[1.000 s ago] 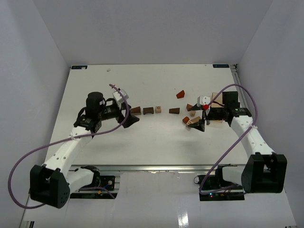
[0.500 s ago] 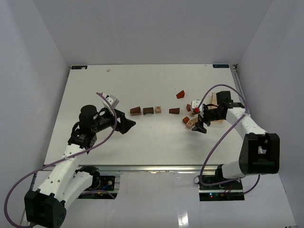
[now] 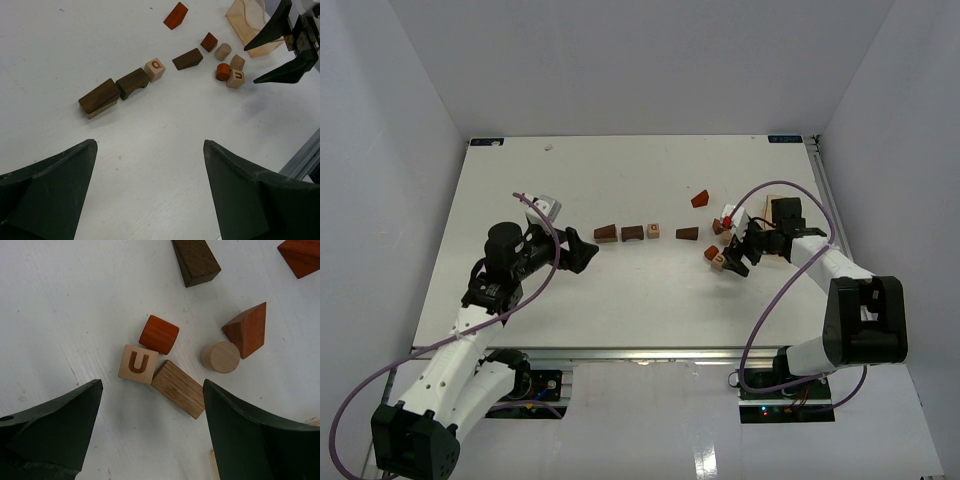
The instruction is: Build the wood block tower
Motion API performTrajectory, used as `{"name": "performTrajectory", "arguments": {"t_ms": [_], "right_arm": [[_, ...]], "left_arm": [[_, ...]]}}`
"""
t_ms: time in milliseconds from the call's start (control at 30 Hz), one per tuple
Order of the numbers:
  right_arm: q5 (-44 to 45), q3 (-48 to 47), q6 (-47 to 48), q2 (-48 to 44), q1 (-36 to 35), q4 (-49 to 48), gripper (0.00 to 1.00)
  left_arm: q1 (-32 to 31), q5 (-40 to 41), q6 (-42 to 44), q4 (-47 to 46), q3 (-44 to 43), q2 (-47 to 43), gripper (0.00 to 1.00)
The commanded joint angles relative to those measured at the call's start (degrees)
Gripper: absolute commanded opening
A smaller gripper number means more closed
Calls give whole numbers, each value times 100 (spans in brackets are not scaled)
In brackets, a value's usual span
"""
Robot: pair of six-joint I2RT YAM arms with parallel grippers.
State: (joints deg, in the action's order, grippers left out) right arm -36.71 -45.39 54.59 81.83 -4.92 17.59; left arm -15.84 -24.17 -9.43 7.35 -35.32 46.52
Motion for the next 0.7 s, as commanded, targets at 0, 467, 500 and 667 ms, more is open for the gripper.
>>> {"name": "performTrajectory", "arguments": {"t_ms": [0,467,500,667], "right_arm": [[307,-58,-468,149,-290,-405,87],[938,-136,-1180,501,-626,-659,80],[944,-130,-1186,507,-639,-653,79],[972,-93,-1137,542,-660,-571,66]], "left_arm": [[29,238,-78,-47,58,-211,98],[37,176,-59,-25,69,-159,98],[37,176,-66,-38,69,-147,98],[37,120,-58,-32,63,-109,98]]}}
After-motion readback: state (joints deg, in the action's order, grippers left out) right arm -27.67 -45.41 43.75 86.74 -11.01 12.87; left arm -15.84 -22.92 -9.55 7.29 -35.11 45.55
